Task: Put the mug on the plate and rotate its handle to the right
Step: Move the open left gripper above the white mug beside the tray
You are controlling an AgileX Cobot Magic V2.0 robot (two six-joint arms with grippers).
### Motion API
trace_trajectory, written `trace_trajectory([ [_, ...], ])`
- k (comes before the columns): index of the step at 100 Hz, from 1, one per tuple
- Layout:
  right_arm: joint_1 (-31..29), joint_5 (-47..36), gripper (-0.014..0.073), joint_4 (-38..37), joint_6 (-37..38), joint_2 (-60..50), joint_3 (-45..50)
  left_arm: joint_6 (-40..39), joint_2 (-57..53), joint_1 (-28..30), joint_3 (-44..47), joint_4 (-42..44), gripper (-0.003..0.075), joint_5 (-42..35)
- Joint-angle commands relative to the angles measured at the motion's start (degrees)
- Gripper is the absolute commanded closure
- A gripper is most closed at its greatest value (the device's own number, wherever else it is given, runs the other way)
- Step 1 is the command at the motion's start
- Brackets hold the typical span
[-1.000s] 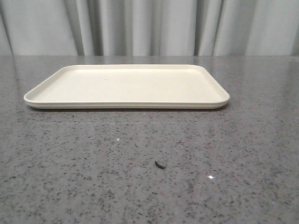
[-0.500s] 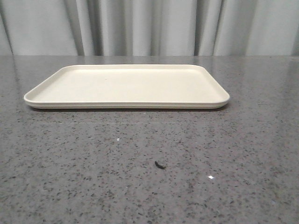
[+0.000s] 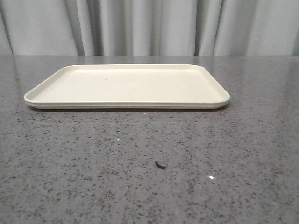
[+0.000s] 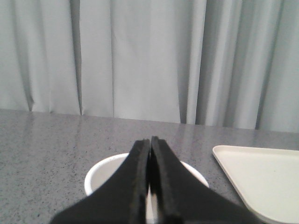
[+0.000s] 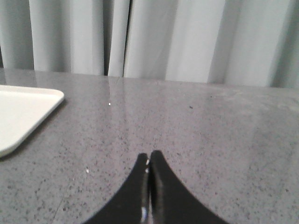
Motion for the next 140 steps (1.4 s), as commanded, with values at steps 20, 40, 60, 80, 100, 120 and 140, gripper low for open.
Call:
trace_trajectory([
  [20, -0.33, -9.02, 0.0654, 4.38, 1.98, -0.8, -4.51, -0.94, -1.89, -0.07, -4.35, -2.18, 0.0739, -6.25],
  [40, -0.27, -3.71, 0.0654, 4.35, 1.98, -0.26, -14.42, -0.94, -1.78, -0.07, -12.19, -2.93, 0.0739, -0.39],
  [60, -0.22, -0.66, 0.0618, 4.35, 1.98, 5.65, -26.52, -0.94, 1.65, -0.07, -22.03, -3.28, 0.0739, 4.0],
  [80, -0.04, 1.52, 0.0389, 4.4, 1.98, 14.38, -38.3, -0.94, 8.67, -0.07, -34.19, -2.93, 0.0738, 11.08],
  [100, -0.04, 2.35, 0.0221, 4.4, 1.98, 21.05, -46.74, 2.59, 20.26, -0.07, -48.23, -2.93, 0.0737, 27.96],
  [120, -0.04, -1.98, 0.0223, 4.4, 1.98, 22.54, -48.74, 6.48, 31.3, -0.07, -61.29, -3.44, 0.0708, 40.48],
  [140, -0.04, -6.01, 0.0224, 4.4, 1.9, 22.54, -48.74, 10.0, 38.78, -0.07, -70.79, -7.41, 0.0526, 48.54],
])
